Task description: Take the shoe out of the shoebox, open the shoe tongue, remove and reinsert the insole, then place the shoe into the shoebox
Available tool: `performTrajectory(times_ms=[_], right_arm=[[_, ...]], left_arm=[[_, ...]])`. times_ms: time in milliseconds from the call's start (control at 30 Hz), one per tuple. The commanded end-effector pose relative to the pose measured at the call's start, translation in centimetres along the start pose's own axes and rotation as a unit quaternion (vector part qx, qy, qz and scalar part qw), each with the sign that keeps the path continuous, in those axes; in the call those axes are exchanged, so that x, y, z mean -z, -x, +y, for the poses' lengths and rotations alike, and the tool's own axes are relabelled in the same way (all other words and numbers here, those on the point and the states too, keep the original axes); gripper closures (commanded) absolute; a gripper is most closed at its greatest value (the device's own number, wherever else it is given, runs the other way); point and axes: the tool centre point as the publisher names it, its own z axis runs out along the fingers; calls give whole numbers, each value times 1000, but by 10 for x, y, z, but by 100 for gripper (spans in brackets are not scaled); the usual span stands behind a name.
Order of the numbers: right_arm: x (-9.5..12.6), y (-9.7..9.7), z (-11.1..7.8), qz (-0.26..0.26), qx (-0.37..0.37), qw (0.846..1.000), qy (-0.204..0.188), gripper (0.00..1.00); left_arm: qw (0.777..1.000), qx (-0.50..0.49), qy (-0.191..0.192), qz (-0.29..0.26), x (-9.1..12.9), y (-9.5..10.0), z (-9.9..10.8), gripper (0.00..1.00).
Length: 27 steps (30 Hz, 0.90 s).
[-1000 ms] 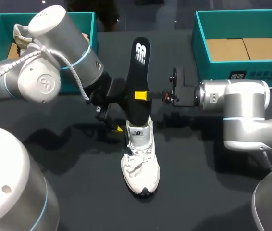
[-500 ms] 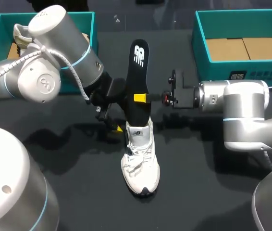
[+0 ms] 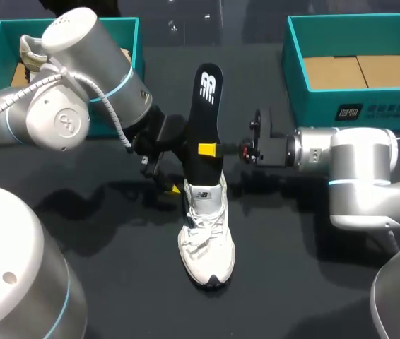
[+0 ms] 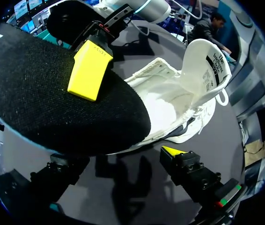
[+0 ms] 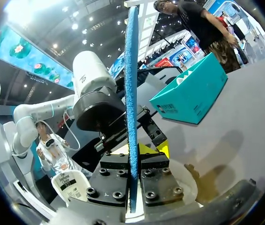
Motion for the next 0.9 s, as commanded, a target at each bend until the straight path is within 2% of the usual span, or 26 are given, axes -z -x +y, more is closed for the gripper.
performTrajectory(times_ms=[33, 900], right_arm=[[1, -2, -8, -1, 2, 1000, 1, 100], [0, -7, -41, -12, -25, 999, -27, 100]], left_arm=[[1000, 0, 2, 1, -1, 1, -1, 0], [1000, 0, 2, 1, -1, 1, -1, 0]])
